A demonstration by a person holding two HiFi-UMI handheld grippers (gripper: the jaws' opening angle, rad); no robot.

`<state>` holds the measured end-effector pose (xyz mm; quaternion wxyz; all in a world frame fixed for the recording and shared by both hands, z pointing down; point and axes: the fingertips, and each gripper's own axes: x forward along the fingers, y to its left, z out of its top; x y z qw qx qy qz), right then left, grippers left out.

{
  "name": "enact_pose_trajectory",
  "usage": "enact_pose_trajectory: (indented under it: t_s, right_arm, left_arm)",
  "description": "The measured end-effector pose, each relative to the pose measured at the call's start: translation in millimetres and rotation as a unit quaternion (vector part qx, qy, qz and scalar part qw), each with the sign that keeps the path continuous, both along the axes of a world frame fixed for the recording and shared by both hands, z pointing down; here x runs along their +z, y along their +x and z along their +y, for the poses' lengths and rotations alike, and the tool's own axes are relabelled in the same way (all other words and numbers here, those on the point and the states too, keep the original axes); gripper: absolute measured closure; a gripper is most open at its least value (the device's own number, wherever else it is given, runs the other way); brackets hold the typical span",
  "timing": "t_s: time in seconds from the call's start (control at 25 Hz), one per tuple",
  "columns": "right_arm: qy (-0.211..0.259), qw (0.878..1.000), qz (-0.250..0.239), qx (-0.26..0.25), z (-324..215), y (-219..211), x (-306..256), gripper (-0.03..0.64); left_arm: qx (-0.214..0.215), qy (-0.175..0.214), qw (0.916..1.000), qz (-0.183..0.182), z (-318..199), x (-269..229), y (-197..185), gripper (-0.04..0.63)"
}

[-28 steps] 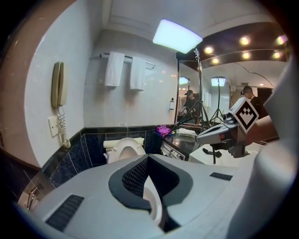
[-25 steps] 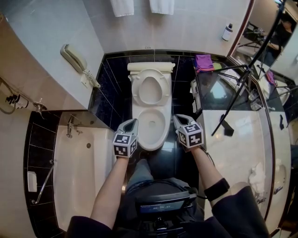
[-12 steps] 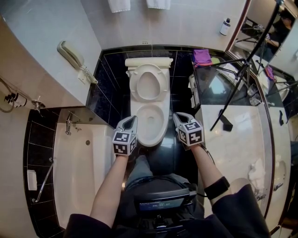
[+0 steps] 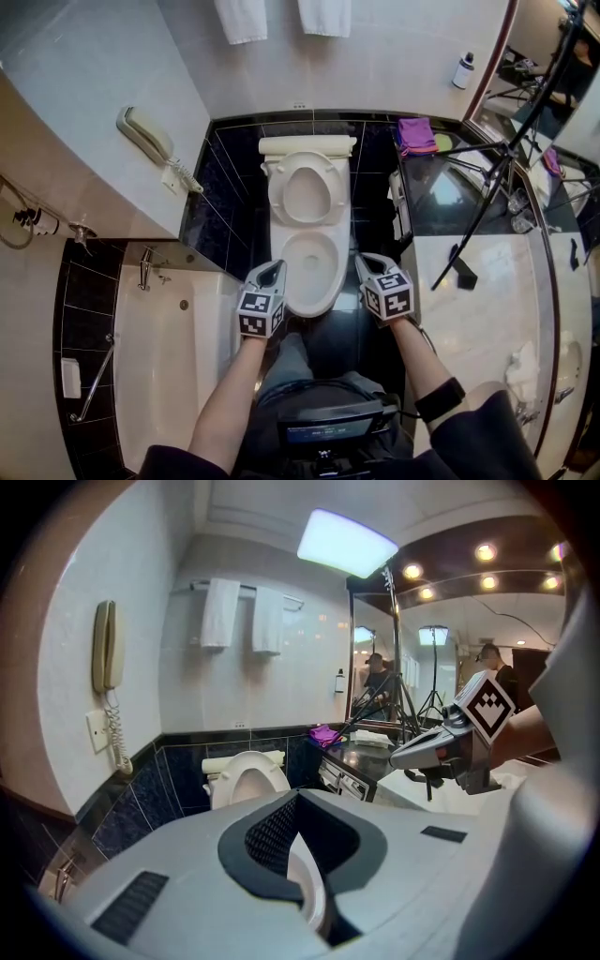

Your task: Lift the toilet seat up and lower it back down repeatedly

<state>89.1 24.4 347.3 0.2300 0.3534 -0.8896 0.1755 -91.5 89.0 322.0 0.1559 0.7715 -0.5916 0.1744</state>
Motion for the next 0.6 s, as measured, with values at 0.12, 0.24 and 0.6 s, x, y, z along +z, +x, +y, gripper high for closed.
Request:
enact_pose_trajectory:
  t_s: [0.12,0.24,0.6]
  right_arm:
    - [0.007,1.0,0.011,0.001,-14.0,-6.2,5.7,0.598]
    - [0.026,0.999,0.041,-0.005,-32.6,-16.6,9.4,0.598]
    - [0.059,0.991,0.11,-0.044,-109.3,-66.5,27.6,0.531]
  left_arm:
    - [0.002,-0.008,1.0,0.0,-10.8,7.3,-4.5,0.604]
    - [0.006,-0.015,0.9999,0.001,-26.1,15.0,-10.4,0.604]
    - [0.026,-0.041,0.9986,0.019,-89.3,60.7,-25.0,0.604]
